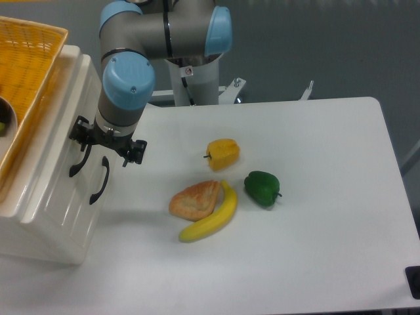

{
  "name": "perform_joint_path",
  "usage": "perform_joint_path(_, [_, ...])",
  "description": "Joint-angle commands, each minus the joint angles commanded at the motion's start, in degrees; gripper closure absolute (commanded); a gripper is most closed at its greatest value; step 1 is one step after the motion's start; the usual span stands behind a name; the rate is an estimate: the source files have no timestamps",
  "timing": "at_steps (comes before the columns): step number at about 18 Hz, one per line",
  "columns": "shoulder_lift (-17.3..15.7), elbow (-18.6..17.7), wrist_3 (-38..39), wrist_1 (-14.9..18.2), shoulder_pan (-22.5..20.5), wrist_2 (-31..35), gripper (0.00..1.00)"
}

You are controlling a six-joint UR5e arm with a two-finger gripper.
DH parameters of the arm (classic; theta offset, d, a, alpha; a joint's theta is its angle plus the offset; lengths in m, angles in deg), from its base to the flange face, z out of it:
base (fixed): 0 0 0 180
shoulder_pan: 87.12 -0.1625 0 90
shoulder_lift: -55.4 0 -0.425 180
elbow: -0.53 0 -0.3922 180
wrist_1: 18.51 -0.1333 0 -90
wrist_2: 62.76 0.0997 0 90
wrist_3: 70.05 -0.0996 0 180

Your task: Slide the top white drawer open

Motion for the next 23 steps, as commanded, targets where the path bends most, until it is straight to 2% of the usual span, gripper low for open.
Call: perform_joint_path(23, [0.97,-0.09,0.09,-0.09,0.0,0.35,0.0])
